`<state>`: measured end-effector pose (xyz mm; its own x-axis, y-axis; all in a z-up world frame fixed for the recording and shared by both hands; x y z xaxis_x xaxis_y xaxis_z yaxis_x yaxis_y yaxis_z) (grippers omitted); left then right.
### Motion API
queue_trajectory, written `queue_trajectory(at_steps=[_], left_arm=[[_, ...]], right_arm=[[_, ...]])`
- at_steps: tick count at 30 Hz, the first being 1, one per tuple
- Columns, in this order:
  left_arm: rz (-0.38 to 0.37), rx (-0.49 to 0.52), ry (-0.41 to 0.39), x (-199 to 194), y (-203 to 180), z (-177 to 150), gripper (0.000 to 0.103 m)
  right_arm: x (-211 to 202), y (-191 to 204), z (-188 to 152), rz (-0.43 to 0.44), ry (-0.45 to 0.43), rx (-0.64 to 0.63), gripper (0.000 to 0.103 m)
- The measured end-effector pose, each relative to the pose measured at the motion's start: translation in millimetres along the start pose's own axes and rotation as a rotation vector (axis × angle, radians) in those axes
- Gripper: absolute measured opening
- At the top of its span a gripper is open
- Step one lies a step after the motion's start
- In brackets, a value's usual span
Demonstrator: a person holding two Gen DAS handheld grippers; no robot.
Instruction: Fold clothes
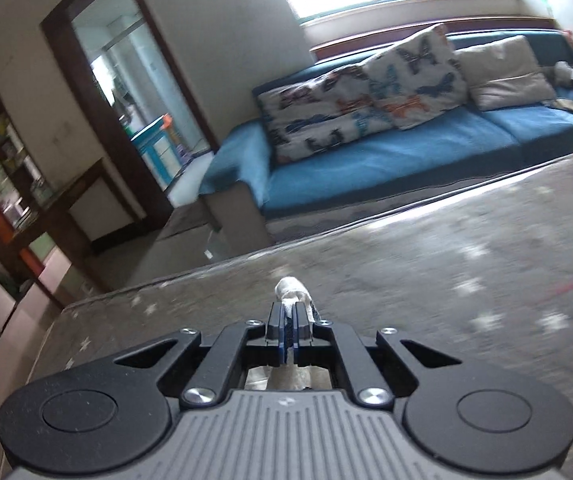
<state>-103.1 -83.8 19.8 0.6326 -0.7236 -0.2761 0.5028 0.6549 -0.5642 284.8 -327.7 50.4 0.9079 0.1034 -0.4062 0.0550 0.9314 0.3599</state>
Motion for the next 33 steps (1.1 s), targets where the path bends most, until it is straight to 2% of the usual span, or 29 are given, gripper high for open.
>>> queue_trajectory(at_steps=[8,10,13,19,21,23,24,33], left_arm=[[0.051,-0.073,-0.03,-29,20,-4,0.006],[0.064,-0.082,-0.028,-33,24,-6,0.006],[0.083,-0.082,-0.031,-36,27,-6,0.006],[0.124,-0.075,-0.038,-32,37,1,0.01],[0.134,-0.068,-0.03,-26,40,2,0.017],[0.146,-0.06,-0.024,-19,42,1,0.027],[0.152,-0.055,-0.021,-16,42,0,0.028],[0.176,-0.021,0.008,5,41,-7,0.029]], right_arm=[[39,88,-64,0.087,0.082,-0.08,0.003],[43,106,-79,0.131,0.127,-0.103,0.004],[44,119,-91,0.154,0.139,-0.141,0.008],[23,117,-78,0.212,0.154,-0.146,0.013],[11,112,-71,0.203,0.15,-0.18,0.013],[-3,103,-66,0.185,0.151,-0.212,0.017],[-10,98,-64,0.177,0.152,-0.228,0.019],[-66,59,-56,0.138,0.172,-0.31,0.025]])
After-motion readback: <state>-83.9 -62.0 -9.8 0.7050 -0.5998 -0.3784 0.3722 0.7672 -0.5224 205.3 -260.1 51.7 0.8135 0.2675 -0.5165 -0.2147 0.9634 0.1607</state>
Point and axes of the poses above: each gripper's, at about its wrist camera, not at the fingertips, and x roughly the way its jaws point, y to its left, z to its top, the point moved 8 cm from there along x, roughly the way its jaws point, and after that the axes turned 14 degrees about -y, right-handed, at the moved point
